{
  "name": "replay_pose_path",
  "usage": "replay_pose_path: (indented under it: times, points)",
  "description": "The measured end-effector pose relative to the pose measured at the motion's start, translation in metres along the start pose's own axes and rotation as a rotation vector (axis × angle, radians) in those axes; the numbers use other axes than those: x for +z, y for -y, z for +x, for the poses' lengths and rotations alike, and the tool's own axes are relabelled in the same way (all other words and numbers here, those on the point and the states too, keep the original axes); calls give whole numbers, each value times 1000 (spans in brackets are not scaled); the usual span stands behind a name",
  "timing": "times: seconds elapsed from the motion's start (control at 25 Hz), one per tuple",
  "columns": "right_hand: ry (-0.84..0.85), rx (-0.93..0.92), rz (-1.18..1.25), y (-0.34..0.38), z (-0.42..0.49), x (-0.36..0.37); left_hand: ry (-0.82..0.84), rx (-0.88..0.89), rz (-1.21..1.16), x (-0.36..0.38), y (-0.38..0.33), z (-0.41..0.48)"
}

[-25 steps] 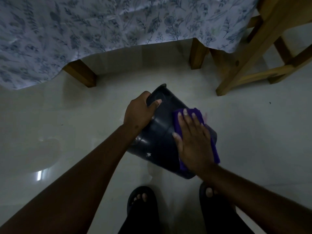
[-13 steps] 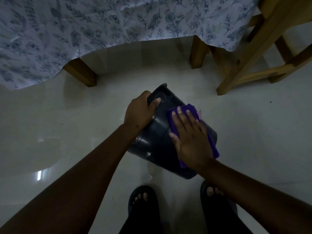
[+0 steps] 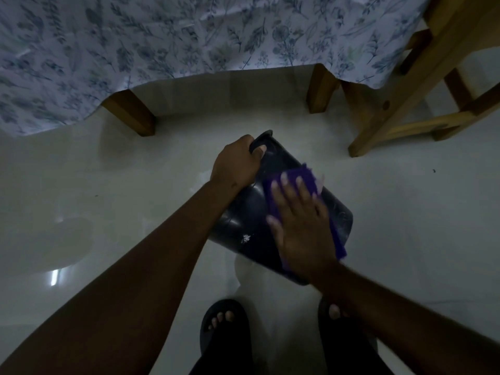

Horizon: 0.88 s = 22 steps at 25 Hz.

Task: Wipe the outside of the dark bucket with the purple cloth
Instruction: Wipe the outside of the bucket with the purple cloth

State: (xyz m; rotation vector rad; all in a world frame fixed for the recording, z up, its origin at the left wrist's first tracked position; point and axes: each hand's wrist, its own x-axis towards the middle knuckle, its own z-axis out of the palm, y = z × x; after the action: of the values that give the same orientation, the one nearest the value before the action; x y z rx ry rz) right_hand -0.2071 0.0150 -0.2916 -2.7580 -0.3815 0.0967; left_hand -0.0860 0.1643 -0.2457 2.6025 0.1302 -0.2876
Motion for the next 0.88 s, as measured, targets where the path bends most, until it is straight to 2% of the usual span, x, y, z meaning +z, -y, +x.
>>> replay_pose_path:
  times: [0.12,0.24,0.4,0.44,0.56,0.64,0.68,0.8,0.88]
  points:
    - [-14,174,191,-16,43,-12,70,14,-91,-6,4,-5]
    - [-6,115,178,-17,36,-8,120,65,-180,-16,16,-25]
    - [31,117,140,-19,42,-9,-1,-17,-182,-11,46,-70]
    - [30,88,77,-17,36,-10,-23,-36,-166,-8,48,-70]
    - [78,-171,-137,-1,-22,3,13,-31,-180,-6,34,-46]
    - [85,-272,-157,-5,-35,5,29,-3,-190,-5,25,-30]
    - [75,-266,-155,-10,-23,3,25,15,-197,-5,23,-26]
    - [27,-53,-80,-22,40,-14,14,27,-246,1,24,-20]
    - [-1,23,-47,-25,46,-15,27,4,-233,1,25,-16]
